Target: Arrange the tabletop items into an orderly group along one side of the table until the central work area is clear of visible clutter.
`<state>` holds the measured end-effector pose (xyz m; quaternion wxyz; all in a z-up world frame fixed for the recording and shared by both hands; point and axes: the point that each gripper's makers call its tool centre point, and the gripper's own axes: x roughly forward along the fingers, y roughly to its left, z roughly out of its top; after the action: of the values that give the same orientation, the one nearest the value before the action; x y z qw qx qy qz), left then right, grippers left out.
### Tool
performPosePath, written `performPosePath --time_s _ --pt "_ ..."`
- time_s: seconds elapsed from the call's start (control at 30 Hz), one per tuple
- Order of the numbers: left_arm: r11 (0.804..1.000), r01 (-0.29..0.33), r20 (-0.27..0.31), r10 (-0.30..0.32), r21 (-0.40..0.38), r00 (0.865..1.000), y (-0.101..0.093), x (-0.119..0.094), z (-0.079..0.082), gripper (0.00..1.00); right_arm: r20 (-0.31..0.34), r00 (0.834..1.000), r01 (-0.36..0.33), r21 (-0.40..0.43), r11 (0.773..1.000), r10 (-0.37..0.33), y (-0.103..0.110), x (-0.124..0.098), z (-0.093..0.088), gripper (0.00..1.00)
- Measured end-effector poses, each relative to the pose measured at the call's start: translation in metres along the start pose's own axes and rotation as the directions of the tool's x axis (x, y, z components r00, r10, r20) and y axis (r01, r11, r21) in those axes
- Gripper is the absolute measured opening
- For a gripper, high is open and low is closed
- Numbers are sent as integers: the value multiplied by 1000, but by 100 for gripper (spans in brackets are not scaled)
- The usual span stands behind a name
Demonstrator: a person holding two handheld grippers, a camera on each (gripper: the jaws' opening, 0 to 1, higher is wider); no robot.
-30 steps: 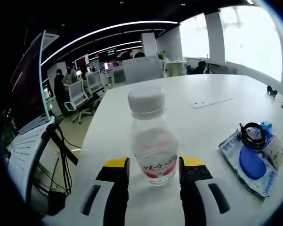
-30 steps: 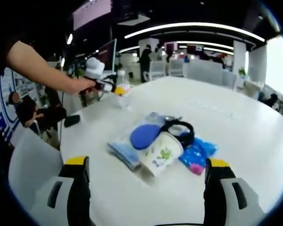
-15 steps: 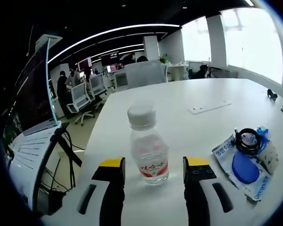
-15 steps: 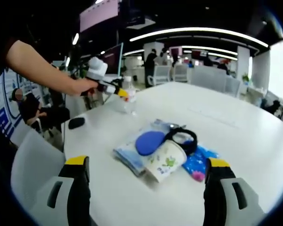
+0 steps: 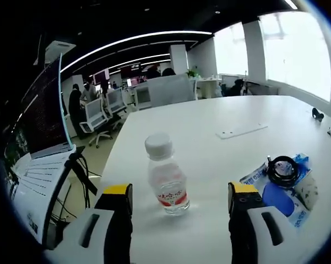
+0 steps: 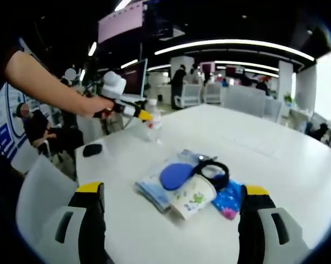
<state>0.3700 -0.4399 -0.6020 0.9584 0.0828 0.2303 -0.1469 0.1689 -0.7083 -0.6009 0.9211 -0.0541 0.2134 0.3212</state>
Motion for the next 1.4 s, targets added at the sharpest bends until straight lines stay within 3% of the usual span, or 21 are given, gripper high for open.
performPosePath --time_s 0.2,0.27,0.93,1.17,1.4 --pt "998 49 1 -49 -27 999 -14 -9 1 96 20 1000 -12 -26 1000 13 4 -2 8 100" --pt "998 55 10 -55 -23 998 -18 -14 4 99 28 999 -15 -28 1000 16 3 -3 11 100" --pt "991 124 40 -123 -40 992 -58 -44 18 99 45 999 -26 -66 997 29 -12 -19 19 98" --pt "987 158 18 -158 20 987 -65 -53 8 99 57 997 -41 -64 997 44 -11 -15 22 96" --pt "986 164 28 -164 11 986 -58 -65 10 99 64 997 -43 -61 997 47 -12 -12 28 92"
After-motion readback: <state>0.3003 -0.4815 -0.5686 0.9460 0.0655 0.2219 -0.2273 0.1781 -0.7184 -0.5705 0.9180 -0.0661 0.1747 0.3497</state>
